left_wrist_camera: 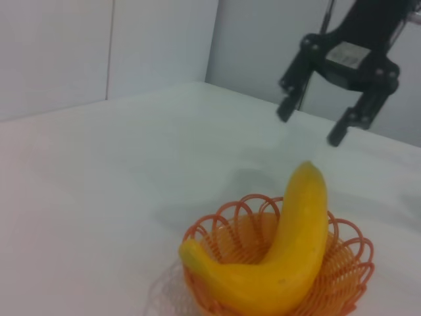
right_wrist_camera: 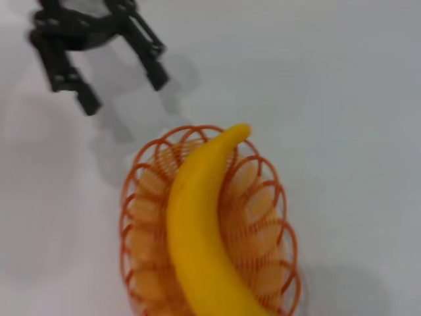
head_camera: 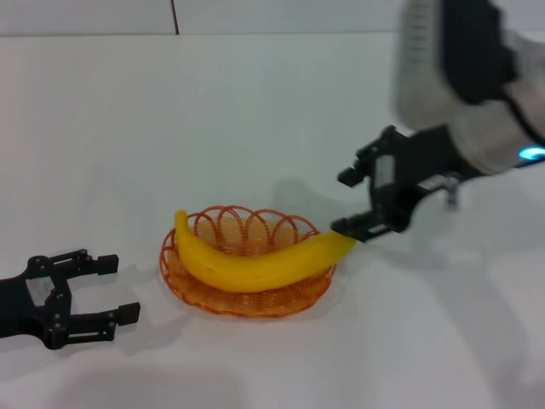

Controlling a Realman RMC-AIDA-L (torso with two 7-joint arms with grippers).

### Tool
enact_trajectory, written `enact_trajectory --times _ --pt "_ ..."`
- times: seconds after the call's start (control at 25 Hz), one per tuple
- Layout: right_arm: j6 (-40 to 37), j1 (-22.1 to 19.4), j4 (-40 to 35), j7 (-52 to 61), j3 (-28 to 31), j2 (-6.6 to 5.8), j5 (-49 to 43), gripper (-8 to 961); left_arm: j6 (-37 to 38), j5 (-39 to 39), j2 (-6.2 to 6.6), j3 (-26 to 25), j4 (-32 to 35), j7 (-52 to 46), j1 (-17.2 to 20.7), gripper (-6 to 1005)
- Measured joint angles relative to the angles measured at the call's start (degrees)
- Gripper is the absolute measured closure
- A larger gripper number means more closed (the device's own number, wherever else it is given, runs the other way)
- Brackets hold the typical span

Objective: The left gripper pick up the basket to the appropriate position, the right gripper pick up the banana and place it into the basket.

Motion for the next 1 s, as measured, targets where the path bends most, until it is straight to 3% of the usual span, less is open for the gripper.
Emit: enact_trajectory --times 0.04,0.08,0.2,0.4,0.56,0.68,0.88,1.0 --pt "-1.78 -2.35 0.18 -4.48 3.99 -0.03 3.65 207 0.0 0.0 0.0 0.0 0.0 0.01 0.0 152" --pt "-1.78 -2.35 0.18 -4.48 3.99 -0.03 3.65 202 0.0 0.0 0.0 0.0 0.0 0.01 0.0 152" --pt "-5.76 -4.69 3.52 -12.15 11.84 -0.11 9.92 186 0.0 0.0 0.0 0.0 0.0 0.05 0.05 152" --pt "-11.28 -4.78 15.63 -27.5 22.52 -0.42 12.38 159 -0.53 0.0 -0.01 0.0 0.0 0.4 -0.1 152" --pt "-12.02 -4.08 25.43 -41.64 30.55 -0.44 12.48 152 -0.79 0.14 -0.06 0.0 -0.07 0.44 -0.63 152" --pt "-12.14 -3.54 31.72 -48.45 37.24 -1.14 12.47 147 -0.8 0.6 -0.15 0.0 -0.11 0.45 -1.28 152" --pt "-11.1 -2.7 39.73 -55.06 42.92 -2.49 12.24 128 -0.8 0.81 -0.25 0.29 -0.18 0.53 -1.55 152" --pt "-10.09 -2.7 43.34 -57.93 43.69 -2.53 12.15 91 -0.8 0.81 -0.38 0.5 -0.18 1.86 -1.7 152"
